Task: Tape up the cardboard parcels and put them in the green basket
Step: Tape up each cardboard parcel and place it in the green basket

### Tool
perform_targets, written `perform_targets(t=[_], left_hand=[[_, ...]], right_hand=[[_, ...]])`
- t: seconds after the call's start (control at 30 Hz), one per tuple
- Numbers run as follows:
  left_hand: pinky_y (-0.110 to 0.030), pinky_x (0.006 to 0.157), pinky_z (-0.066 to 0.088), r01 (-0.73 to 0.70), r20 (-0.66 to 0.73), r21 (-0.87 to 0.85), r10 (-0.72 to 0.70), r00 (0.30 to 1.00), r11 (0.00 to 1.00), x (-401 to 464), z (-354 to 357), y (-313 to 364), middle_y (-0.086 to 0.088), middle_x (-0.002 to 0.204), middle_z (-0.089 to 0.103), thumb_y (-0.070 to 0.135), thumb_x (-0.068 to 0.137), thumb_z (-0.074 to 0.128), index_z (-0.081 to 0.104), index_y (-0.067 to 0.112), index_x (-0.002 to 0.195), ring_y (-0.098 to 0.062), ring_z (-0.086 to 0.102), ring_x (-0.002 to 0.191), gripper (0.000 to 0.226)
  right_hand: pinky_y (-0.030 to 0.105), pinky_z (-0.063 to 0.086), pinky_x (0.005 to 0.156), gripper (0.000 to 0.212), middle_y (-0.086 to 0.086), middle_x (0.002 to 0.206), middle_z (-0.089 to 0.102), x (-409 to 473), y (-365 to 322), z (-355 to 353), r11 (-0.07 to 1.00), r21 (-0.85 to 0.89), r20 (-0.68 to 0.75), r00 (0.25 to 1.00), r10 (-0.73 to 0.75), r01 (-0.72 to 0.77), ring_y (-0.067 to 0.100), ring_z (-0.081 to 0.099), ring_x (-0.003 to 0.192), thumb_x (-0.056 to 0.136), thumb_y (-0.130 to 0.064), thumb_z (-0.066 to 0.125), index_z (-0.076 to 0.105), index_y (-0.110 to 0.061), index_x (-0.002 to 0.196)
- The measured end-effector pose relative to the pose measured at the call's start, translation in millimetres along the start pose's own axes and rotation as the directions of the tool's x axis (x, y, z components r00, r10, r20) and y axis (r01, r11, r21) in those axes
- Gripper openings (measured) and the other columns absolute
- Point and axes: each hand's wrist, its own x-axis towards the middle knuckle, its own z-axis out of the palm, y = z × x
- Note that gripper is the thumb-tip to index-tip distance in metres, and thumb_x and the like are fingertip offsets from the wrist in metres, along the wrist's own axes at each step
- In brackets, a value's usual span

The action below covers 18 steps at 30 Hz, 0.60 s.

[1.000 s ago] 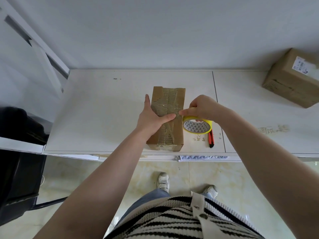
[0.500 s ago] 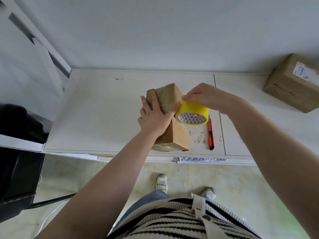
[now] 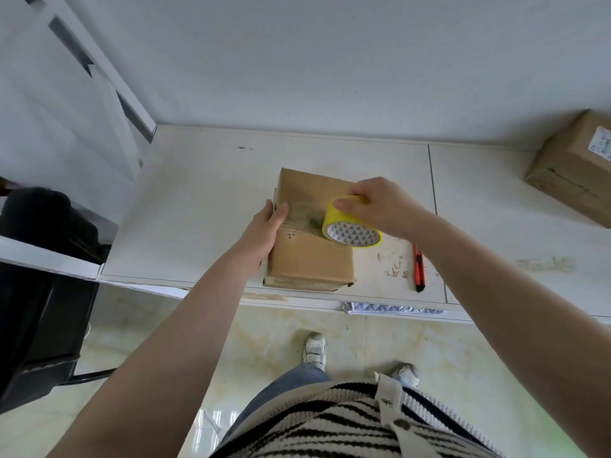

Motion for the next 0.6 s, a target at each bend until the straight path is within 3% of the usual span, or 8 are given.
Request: perform_targets(t=[0.07,0.1,0.2,0.3,0.4,0.47,0.6], left_hand=[[-0.039,0.092,0.05,0.061,0.004,-0.166,-0.061,0.998,0.984,-1,3,-2,-0.003,0.151,0.043,0.059,0.097,0.041,0.026,0.031,0.154,-0.023,0.054,0.124,0.065],[-0.034,0.091,0.046,0.058,-0.028,-0.137,-0.062,0.998,0.989,-2,6,-3,-0.002,0.151,0.042,0.062,0.097,0.038,0.027,0.03,0.154,-0.023,0.052,0.124,0.066],[-0.032,0.093,0.033,-0.02,-0.111,-0.006,0.019,0.994,1.0,-2,20,-14,-0.002,0.143,0.049,0.062,0.098,0.032,0.042,0.021,0.146,-0.018,0.048,0.118,0.063],[-0.031,0.088,0.035,-0.058,-0.127,0.007,0.058,0.99,0.998,-2,27,-17,-0.001,0.121,0.061,0.054,0.102,0.032,0.056,0.016,0.131,-0.02,0.054,0.111,0.053],[-0.034,0.095,0.039,-0.052,-0.115,0.026,0.055,0.992,0.998,0,30,-17,-0.002,0.128,0.061,0.056,0.101,0.032,0.055,0.014,0.134,-0.024,0.054,0.12,0.058],[-0.036,0.098,0.041,-0.066,-0.106,0.059,0.072,0.992,0.996,1,31,-17,-0.004,0.129,0.062,0.055,0.101,0.032,0.055,0.013,0.134,-0.025,0.055,0.12,0.058],[-0.02,0.069,0.041,-0.093,-0.104,0.052,0.098,0.99,0.994,3,32,-19,0.003,0.095,0.064,0.054,0.101,0.033,0.06,0.022,0.107,-0.013,0.057,0.085,0.042]], right_hand=[[0.032,0.043,0.061,0.041,0.002,0.076,0.06,3,-10,9,0.999,-0.04,-0.032,0.999,0.005,-0.006,0.021,0.059,0.071,0.089,-0.053,0.058,0.059,-0.015,0.073],[0.034,0.045,0.063,0.043,0.004,0.077,0.061,5,-15,11,0.998,-0.061,-0.04,0.999,0.006,-0.008,0.022,0.061,0.071,0.088,-0.055,0.058,0.056,-0.015,0.071],[0.034,0.045,0.061,0.051,0.002,0.069,0.057,9,-25,12,0.988,-0.154,-0.014,1.0,0.01,-0.012,0.021,0.062,0.066,0.085,-0.062,0.058,0.049,-0.017,0.063],[0.027,0.029,0.05,0.054,-0.005,0.059,0.047,11,-26,5,0.956,-0.29,-0.043,0.999,0.031,-0.042,0.012,0.047,0.056,0.08,-0.069,0.058,0.042,-0.023,0.057],[0.023,0.027,0.047,0.056,-0.005,0.057,0.053,10,-11,-9,0.879,-0.468,-0.078,0.995,0.057,-0.087,0.011,0.052,0.056,0.074,-0.075,0.059,0.053,-0.022,0.06],[0.022,0.029,0.048,0.058,-0.003,0.06,0.056,7,4,-9,0.864,-0.482,-0.048,0.989,0.137,-0.143,0.011,0.052,0.057,0.072,-0.078,0.059,0.055,-0.021,0.06],[0.024,0.031,0.05,0.06,-0.003,0.061,0.058,10,29,3,0.889,-0.394,-0.048,0.972,0.232,-0.231,0.011,0.053,0.06,0.071,-0.078,0.06,0.06,-0.019,0.063]])
